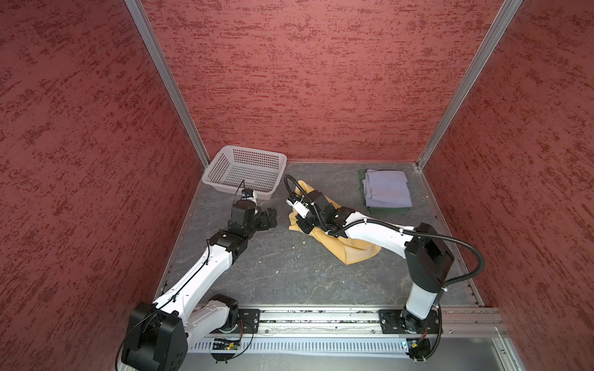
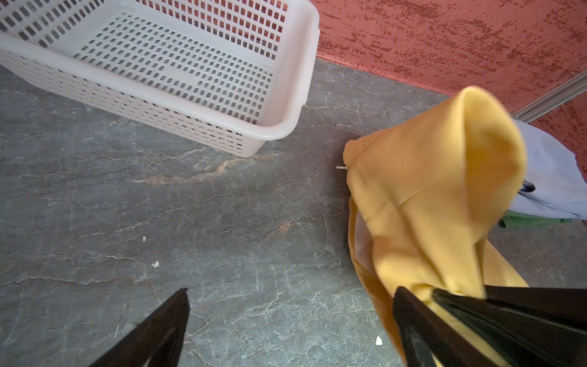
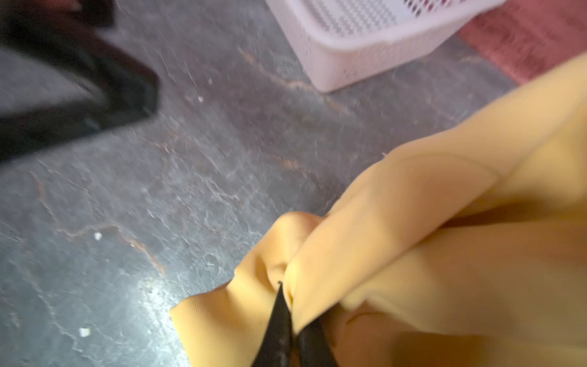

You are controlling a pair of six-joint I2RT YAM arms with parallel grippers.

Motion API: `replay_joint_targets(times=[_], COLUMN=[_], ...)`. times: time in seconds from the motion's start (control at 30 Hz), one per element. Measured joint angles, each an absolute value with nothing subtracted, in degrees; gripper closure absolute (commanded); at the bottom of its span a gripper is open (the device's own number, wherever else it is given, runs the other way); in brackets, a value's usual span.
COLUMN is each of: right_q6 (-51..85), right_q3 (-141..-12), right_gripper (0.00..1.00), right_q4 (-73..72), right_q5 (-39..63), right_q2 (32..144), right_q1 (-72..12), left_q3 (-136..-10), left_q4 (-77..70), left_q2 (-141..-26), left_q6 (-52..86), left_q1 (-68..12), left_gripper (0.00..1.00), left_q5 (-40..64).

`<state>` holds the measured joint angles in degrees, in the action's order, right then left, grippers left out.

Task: Fold and stack skirts
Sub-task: Flatten out the skirt at the center of the table.

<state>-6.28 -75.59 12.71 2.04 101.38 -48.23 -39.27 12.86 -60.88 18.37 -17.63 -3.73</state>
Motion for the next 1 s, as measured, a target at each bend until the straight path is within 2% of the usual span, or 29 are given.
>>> replay_joint_targets(times=[0.2, 0.57, 0.73, 1.0], right_q6=[-0.64, 6.72, 8.6, 9.02], right_q3=[-73.47, -51.42, -42.52, -39.99], right_gripper=[1.0, 0.93, 0.81, 0.67], right_q4=[6.61, -2.17, -3.33, -3.6], right_q5=[3.9, 5.3, 4.64, 1.48], right_q2=[93.25, 82.85, 80.58, 79.59], right_q1=[-46.37, -33.61, -29.41, -28.53], left_q3=[-39.27, -40.69, -43.94, -49.65], left_q4=[12.91, 13.19, 13.32, 13.39], left_q2=[-60.88, -66.65, -72.1, -80.6], left_q6=[17.91, 16.1, 15.11, 14.09], left_q1=[-17.5, -18.37, -20.78, -24.47], left_gripper=[0.01, 0.0, 0.0, 0.0], left_q5=[-3.99, -3.95, -4.14, -3.64])
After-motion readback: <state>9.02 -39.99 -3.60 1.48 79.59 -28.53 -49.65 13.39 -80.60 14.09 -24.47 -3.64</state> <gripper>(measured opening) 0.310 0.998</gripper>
